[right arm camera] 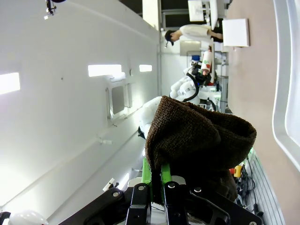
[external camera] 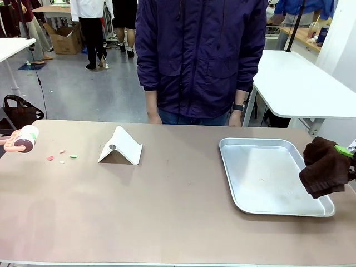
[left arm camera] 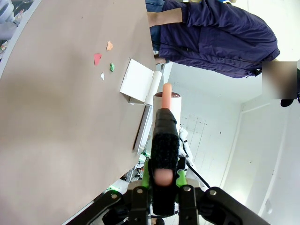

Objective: Clean the surface of the table.
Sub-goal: Clean the area not pointed to by the person.

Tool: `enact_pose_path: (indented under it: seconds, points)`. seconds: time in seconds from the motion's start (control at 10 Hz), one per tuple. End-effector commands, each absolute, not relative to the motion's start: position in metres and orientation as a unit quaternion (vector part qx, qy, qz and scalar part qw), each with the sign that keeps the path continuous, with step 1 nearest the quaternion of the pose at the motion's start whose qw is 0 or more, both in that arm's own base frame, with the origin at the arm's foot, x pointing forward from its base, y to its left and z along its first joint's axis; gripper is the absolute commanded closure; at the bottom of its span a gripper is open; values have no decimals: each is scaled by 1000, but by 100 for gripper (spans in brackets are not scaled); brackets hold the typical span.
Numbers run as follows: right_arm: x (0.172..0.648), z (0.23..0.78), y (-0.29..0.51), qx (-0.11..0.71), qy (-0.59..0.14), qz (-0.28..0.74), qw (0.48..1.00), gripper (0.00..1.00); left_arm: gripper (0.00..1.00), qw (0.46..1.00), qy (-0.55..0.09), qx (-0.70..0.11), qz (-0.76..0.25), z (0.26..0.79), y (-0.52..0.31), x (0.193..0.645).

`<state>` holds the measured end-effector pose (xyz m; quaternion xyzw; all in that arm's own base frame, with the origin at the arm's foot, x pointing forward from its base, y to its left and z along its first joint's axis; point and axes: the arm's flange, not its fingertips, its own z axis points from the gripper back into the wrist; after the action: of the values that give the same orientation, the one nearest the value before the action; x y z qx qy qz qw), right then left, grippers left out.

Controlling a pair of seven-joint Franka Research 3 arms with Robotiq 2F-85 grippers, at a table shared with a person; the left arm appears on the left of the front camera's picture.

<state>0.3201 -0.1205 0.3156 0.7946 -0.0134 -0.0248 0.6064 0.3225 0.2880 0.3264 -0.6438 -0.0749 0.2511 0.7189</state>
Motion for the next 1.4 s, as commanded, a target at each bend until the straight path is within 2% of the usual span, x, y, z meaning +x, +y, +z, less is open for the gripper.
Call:
enact_pose_path:
  seconds: [0.0,0.1,0.5,0.7,1.3]
  points:
    - [321,319,-120,799,-21,-27,601,91,100,717,-78,-649,240,329,286,317]
    - [321,319,-120,799,-21,-27,601,91,78,719,-75,-644,251,326,288,322]
    - [321,319,-120,799,-21,-27,601,91,78,814,-117,-533,200,318,290,348]
    - [321,319,-120,799,-21,-27,601,91,78,845,-104,-479,212,304,282,369]
    - [321,319,-120,799,-21,-27,601,91,78,847,-91,-450,269,286,272,401]
